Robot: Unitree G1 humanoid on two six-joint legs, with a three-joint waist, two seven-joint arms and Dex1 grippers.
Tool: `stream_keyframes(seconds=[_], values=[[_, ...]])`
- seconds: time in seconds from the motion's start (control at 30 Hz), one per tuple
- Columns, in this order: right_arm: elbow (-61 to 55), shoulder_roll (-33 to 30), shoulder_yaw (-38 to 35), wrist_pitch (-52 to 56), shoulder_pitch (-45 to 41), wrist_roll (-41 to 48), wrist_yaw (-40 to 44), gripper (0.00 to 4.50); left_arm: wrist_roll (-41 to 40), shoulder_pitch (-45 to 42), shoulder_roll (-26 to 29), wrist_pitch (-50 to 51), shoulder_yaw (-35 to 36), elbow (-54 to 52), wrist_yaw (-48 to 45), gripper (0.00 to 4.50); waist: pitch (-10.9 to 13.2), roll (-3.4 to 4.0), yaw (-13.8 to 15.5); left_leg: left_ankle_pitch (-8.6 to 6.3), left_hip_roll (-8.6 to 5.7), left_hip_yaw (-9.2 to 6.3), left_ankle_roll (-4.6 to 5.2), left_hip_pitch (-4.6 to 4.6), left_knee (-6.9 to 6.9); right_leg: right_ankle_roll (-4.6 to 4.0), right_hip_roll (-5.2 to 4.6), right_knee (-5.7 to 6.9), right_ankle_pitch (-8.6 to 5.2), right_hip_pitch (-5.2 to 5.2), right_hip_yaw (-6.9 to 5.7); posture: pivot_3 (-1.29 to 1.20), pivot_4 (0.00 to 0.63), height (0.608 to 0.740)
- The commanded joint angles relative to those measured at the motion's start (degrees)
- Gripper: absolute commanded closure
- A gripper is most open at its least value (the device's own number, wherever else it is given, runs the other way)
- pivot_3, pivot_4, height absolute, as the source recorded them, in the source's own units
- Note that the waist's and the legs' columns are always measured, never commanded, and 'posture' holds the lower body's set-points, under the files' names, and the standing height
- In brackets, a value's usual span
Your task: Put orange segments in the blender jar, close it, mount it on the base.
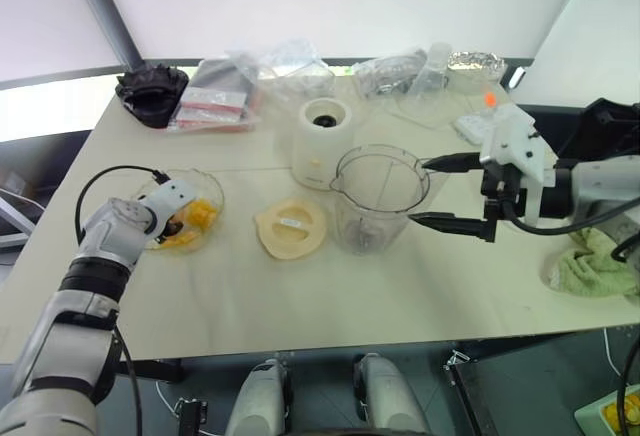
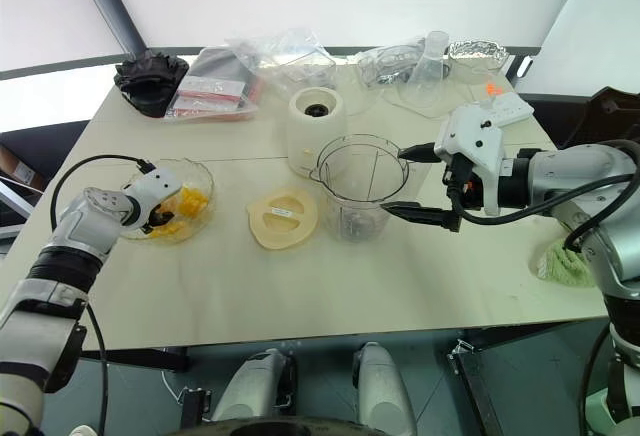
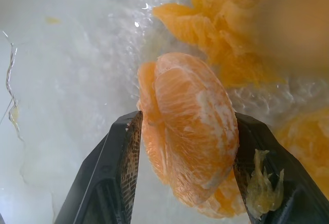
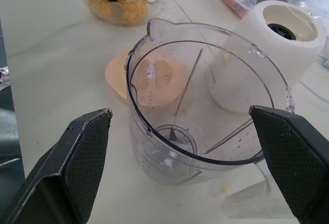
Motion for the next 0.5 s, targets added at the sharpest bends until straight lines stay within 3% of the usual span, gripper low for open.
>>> stream_keyframes(seconds=[0.03,0.13,0.5], values=[[-0.8,-0.1,-0.9,-1.1,-1.3,-0.1,0.2,0.00,-0.6,0.3,-1.4,1.1,0.1,5.3,0.6,2.17,0.0,0.00,0.0,0.00,0.01,0.00,0.00,0.00,-0.01,0.00,0.00,-0.05,0.00,0.01,-0.02,0.00,0.150,0.740],[-0.7,-0.1,-1.0,-1.2,-1.2,-0.1,0.3,0.00,-0.7,-0.5,-1.7,1.4,0.6,6.6,1.0,3.26,0.0,-0.01,0.0,-0.01,0.05,0.03,-0.01,0.00,-0.04,0.00,-0.01,-0.12,0.00,0.01,-0.04,0.00,0.150,0.740],[-0.9,-0.4,-1.7,-1.4,-0.2,-0.2,0.7,0.00,-1.3,-0.5,-1.1,0.8,1.7,5.3,1.6,3.26,0.0,0.01,0.0,-0.01,0.05,0.08,-0.01,0.02,-0.25,-0.01,-0.02,-0.19,0.00,-0.05,-0.05,0.00,0.150,0.740]])
